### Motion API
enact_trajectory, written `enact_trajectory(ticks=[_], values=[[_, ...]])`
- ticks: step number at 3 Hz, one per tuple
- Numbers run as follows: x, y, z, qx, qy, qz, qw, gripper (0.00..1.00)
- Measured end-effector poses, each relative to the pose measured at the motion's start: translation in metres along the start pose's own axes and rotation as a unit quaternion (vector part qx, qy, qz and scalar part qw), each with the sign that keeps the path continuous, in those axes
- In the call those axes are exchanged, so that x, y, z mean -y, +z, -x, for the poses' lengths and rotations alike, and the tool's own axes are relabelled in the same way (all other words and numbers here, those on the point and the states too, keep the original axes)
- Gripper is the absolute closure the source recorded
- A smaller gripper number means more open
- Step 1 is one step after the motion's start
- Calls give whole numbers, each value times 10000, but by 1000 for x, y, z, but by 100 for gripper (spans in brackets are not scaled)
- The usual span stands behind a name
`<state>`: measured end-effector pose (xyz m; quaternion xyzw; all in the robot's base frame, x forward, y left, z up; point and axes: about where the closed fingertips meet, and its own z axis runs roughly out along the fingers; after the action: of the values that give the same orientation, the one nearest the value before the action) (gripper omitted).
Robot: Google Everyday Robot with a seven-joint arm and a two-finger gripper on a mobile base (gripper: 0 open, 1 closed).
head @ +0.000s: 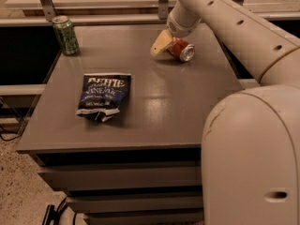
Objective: Place coke can upright
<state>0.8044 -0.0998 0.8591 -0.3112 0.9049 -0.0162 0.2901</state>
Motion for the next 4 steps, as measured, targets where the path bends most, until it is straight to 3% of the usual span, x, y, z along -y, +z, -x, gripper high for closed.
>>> enact_trajectory(ticks=[2, 4], values=[[7, 4, 5, -382, -161, -166, 9990, 0], [4, 7, 0, -396, -91, 50, 9992, 0]])
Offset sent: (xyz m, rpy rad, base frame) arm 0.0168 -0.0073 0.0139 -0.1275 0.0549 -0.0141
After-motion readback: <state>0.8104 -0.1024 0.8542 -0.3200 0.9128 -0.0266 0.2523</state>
